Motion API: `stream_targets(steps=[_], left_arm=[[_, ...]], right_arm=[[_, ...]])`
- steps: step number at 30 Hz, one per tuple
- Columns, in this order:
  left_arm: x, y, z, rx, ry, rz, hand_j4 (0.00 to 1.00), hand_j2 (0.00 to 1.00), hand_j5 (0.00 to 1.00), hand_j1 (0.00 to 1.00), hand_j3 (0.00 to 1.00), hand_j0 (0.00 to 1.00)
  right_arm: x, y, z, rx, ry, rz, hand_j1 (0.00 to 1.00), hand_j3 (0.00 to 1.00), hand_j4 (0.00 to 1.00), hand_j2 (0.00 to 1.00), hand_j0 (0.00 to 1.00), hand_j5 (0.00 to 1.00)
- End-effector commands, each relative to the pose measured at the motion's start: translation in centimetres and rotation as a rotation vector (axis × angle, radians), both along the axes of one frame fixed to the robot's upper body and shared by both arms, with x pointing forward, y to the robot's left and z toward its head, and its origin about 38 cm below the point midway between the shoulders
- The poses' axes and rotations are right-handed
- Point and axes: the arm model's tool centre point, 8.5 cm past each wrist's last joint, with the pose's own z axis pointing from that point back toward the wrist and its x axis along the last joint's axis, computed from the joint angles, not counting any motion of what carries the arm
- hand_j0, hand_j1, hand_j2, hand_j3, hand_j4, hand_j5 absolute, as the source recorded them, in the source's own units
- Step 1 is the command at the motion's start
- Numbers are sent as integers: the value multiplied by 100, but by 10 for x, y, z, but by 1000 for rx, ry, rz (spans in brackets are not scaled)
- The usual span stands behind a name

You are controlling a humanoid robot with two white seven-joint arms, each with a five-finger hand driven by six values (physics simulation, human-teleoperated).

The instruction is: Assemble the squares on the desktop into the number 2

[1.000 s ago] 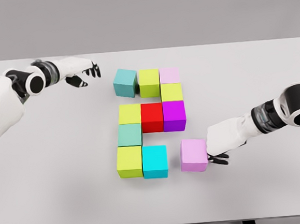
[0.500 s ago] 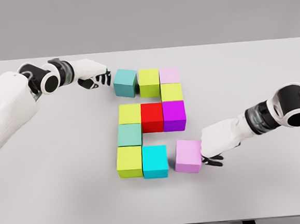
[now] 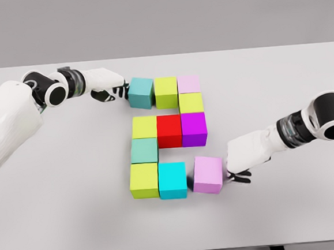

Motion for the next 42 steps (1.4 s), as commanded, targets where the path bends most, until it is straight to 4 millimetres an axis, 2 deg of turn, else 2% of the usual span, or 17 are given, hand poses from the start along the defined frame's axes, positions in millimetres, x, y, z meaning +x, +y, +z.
stream_targets(steps=[1, 6, 22, 25, 28, 29, 30, 31, 32, 33, 34, 36, 37, 38, 39, 42], left_arm=[[0, 0, 1, -5, -2, -6, 55, 55, 55, 55, 55, 55], [-1, -1, 2, -7, -2, -36, 55, 55, 55, 55, 55, 55], [-3, 3, 0, -8, 4, -44, 54, 54, 54, 54, 54, 54], [-6, -2, 2, -23, 4, -73, 54, 54, 54, 54, 54, 54], [-2, 18, 14, -42, -18, -31, 56, 56, 56, 56, 56, 56], [0, 22, 19, -73, -19, -15, 68, 68, 68, 68, 68, 68], [1, 43, 24, -59, -26, 22, 96, 96, 96, 96, 96, 96], [1, 62, 26, -40, -31, 51, 100, 100, 100, 100, 100, 100], [-5, 81, 28, -26, -37, 67, 100, 100, 100, 100, 100, 100], [-13, 110, 34, -69, -37, 116, 100, 100, 100, 100, 100, 100], [-23, 129, 33, -117, -13, 143, 100, 100, 100, 100, 100, 100], [-42, 131, 34, -140, -17, 108, 100, 100, 100, 100, 100, 100], [-51, 145, 35, -153, -27, 81, 100, 100, 100, 100, 100, 100], [-54, 144, 36, -163, -35, 34, 100, 100, 100, 100, 100, 100], [-55, 141, 37, -167, -37, 14, 100, 100, 100, 100, 100, 100], [-66, 113, 47, -273, -111, -200, 100, 100, 100, 100, 100, 100]], right_arm=[[3, -11, 3, -8, -7, -33, 16, 16, 16, 16, 16, 16], [14, -14, 2, -16, -15, -57, 16, 16, 16, 16, 16, 16], [19, 5, -7, -21, -19, -20, 16, 16, 16, 16, 16, 16], [19, 8, -6, -17, -22, -15, 15, 15, 15, 15, 15, 15], [19, 10, -6, -14, -21, -9, 15, 15, 15, 15, 15, 15], [18, 15, -6, -9, -21, 0, 15, 15, 15, 15, 15, 15], [18, 17, -6, -7, -20, 6, 15, 15, 15, 15, 15, 15], [17, 17, -6, -6, -20, 7, 15, 15, 15, 15, 15, 15], [17, 18, -6, -5, -19, 10, 15, 15, 15, 15, 15, 15], [16, 19, -6, -3, -18, 11, 15, 15, 15, 15, 15, 15], [16, 19, -6, -3, -19, 12, 15, 15, 15, 15, 15, 15], [16, 19, -6, -3, -19, 12, 15, 15, 15, 15, 15, 15], [16, 19, -6, -3, -19, 12, 15, 15, 15, 15, 15, 15], [16, 19, -5, -2, -19, 14, 15, 15, 15, 15, 15, 15], [16, 19, -5, -3, -20, 14, 15, 15, 15, 15, 15, 15], [15, 20, -5, -1, -18, 18, 15, 15, 15, 15, 15, 15]])
